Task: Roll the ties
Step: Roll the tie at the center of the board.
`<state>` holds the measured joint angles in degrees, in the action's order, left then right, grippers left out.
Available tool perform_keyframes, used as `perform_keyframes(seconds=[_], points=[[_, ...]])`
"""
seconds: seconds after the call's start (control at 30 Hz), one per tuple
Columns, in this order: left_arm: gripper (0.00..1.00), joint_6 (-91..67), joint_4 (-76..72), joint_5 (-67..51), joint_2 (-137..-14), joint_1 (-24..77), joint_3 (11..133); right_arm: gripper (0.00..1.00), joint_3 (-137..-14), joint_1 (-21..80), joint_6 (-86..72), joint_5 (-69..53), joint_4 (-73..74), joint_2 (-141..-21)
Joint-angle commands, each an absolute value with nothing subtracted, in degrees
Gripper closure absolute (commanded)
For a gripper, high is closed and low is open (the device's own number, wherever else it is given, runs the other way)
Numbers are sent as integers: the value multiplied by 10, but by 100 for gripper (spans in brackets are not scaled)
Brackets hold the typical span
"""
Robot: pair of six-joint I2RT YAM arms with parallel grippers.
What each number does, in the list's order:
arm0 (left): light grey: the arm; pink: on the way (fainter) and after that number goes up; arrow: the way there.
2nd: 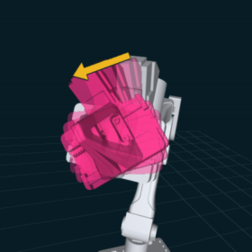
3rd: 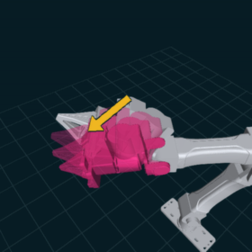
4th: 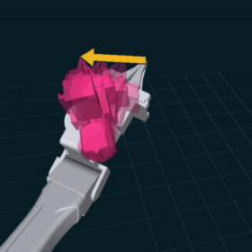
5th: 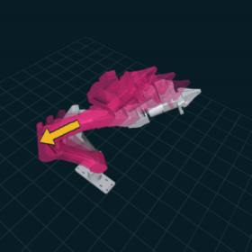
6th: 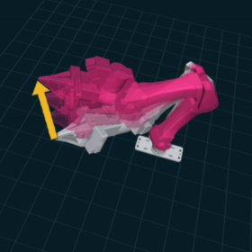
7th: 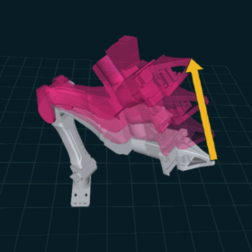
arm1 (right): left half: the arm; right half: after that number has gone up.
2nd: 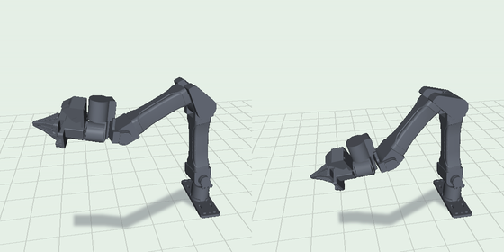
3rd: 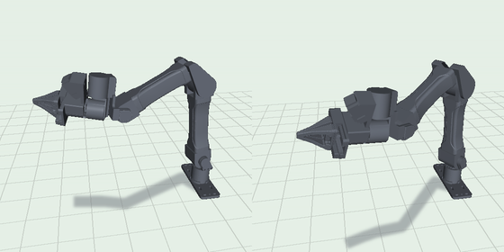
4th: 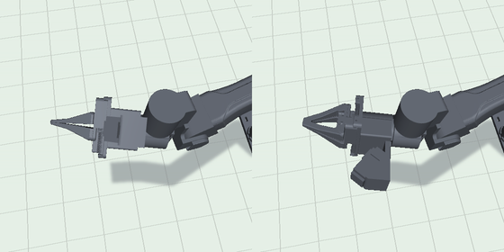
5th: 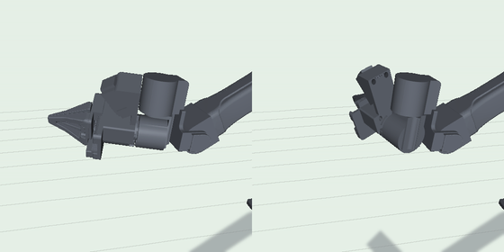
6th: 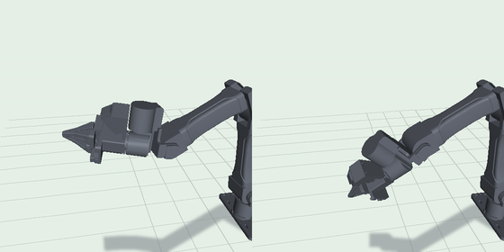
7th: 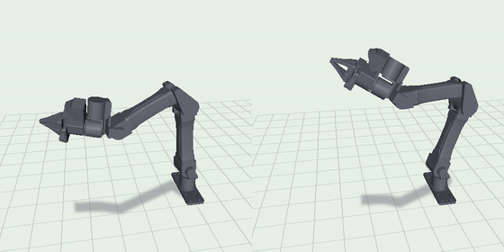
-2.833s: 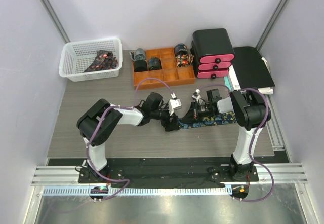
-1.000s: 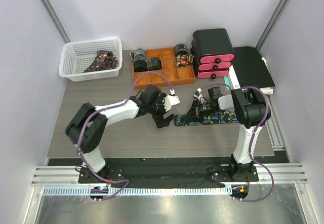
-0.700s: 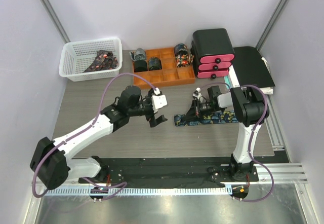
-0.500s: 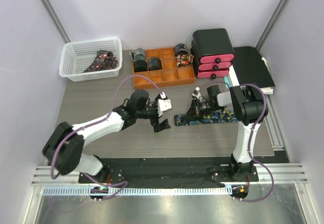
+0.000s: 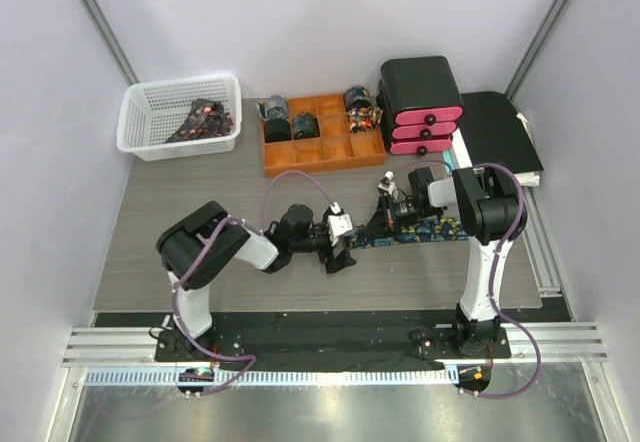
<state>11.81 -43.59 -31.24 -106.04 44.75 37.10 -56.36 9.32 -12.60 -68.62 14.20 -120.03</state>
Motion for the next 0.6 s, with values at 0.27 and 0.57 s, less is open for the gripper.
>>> perform_keyframes(seconds=[0.27,0.57], points=[[29,109,-624,-272,-1166,478,369,99,-536,110,-124,-579,206,-1284],[5,141,-678,-197,-1219,483,364,99,-542,113,-107,-572,223,-1287]])
